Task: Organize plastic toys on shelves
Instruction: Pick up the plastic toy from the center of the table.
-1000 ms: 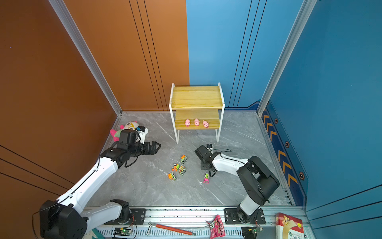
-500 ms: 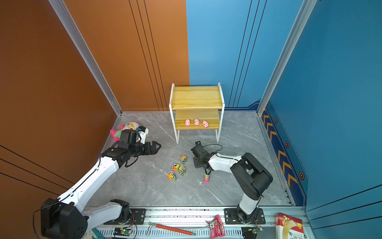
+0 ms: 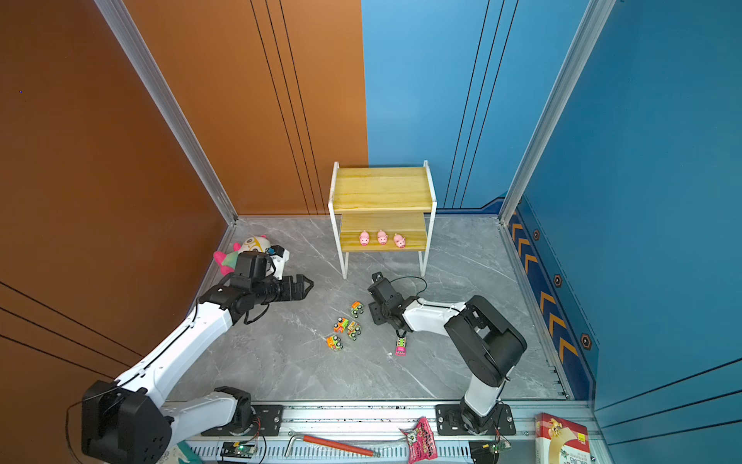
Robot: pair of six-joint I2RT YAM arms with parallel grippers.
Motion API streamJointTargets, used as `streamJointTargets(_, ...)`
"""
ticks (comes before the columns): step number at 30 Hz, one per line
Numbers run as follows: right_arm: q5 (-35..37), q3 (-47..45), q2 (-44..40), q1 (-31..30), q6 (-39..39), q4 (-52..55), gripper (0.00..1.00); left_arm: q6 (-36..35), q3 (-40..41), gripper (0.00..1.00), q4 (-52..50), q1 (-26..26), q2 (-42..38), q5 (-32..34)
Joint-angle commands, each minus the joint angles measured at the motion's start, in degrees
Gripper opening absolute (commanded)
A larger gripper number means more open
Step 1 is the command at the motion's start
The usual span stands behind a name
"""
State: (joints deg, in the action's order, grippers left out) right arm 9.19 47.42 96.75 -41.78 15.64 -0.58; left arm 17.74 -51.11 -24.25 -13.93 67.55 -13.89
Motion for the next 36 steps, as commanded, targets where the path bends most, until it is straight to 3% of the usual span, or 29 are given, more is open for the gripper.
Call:
streamJointTargets(1, -1.4, -3.3, -3.7, 0.2, 0.1, -5.4, 0.68, -1.3, -1.5, 0.96, -1.2, -0.2, 0.3, 0.6)
streamJointTargets(13, -1.2, -12.6, -6.5, 0.4, 1.1, -17.0, 0.68, -1.3, -1.5, 0.96, -1.2, -0.1, 0.6, 0.2)
streamJointTargets(36, -1.5, -11.6, -3.2, 1.2, 0.9, -14.8, 0.37, -1.3, -1.6, 0.96, -1.3, 0.0, 0.5, 0.2)
